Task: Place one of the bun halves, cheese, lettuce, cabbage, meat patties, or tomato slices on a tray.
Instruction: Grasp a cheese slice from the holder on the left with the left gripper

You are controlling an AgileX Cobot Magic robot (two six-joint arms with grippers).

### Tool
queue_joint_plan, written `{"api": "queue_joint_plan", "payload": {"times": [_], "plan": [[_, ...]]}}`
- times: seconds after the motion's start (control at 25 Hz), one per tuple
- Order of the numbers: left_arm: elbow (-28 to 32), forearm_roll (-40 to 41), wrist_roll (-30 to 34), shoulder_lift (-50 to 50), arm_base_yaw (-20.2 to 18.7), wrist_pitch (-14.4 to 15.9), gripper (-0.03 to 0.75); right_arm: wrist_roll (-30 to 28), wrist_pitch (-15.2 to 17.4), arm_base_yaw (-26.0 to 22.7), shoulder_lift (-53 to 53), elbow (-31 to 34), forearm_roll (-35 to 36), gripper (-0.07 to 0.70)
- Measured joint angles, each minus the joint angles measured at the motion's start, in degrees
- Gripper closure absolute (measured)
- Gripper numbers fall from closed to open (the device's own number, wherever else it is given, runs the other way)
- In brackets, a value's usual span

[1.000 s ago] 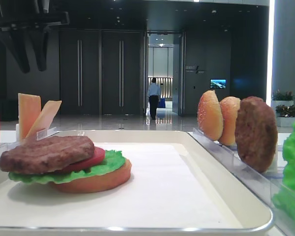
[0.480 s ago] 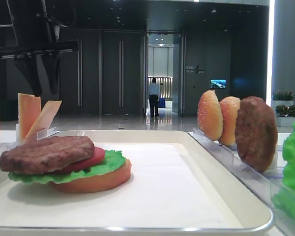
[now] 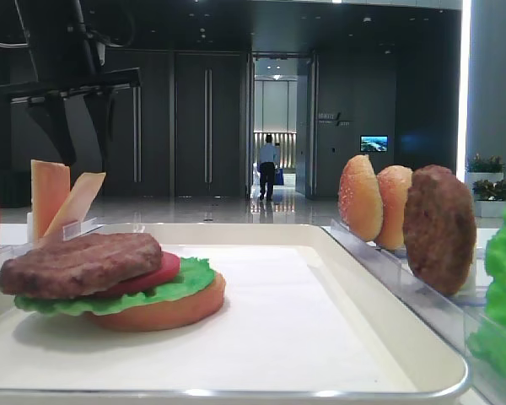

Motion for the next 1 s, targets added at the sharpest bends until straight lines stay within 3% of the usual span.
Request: {"api": "queue_joint_plan", "payload": {"times": [0.52,0.8,1.0], "plan": [[-1.2,-2.1,0.5,5.1,-2.2,0.6,0.357,0.0,0.0,0.0,0.0,0.0,0.0,0.145],[-1.2,4.8,0.6,5.8,-2.2,9.1,0.357,0.0,0.0,0.0,0.0,0.0,0.0,0.145],[-1.2,5.6,0.7,5.8,-2.2,10.6,0.405,0.0,0.0,0.0,0.0,0.0,0.0,0.145]]}}
